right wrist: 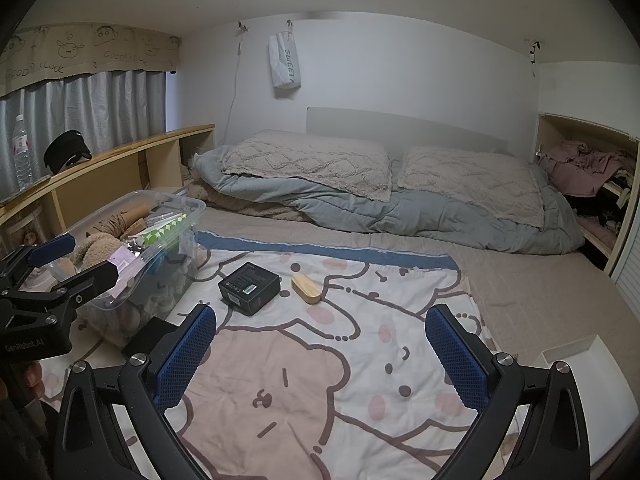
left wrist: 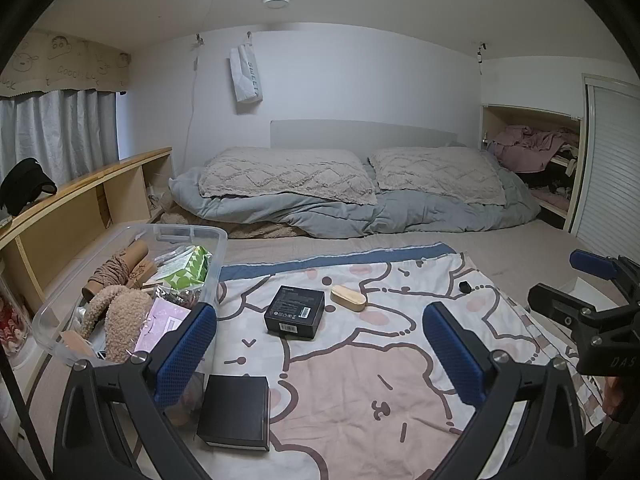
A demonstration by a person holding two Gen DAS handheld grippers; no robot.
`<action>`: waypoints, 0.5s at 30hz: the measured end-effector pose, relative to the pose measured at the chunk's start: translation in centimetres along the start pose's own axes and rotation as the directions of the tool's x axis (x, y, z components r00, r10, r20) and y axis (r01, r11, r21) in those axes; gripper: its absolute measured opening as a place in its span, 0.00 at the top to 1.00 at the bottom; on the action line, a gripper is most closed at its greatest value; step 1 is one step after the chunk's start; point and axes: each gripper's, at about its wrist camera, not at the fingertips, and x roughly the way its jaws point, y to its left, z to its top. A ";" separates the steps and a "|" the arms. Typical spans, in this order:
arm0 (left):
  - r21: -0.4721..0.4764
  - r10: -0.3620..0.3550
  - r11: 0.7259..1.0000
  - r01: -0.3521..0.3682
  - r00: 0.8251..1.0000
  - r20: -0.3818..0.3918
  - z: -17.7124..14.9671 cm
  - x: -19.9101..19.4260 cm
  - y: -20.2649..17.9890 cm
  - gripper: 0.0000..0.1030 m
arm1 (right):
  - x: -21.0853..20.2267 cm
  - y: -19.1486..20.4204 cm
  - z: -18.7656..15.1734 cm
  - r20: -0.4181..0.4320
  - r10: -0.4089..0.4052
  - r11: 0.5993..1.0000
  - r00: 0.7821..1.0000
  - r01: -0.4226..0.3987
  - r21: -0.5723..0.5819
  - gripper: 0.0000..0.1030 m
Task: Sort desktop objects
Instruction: 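Move both tools toward the flat black case on the blanket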
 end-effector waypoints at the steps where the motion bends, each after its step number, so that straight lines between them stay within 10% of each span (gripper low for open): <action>1: 0.000 0.000 1.000 0.000 1.000 0.000 0.0 0.0 0.0 0.00 | 0.1 0.3 0.0 0.000 0.000 1.000 1.000 0.000 0.000 0.00; 15: -0.001 0.001 1.000 -0.001 1.000 -0.001 -0.1 -0.1 0.1 0.00 | 0.4 0.1 -0.1 -0.002 0.001 1.000 1.000 -0.001 -0.004 0.00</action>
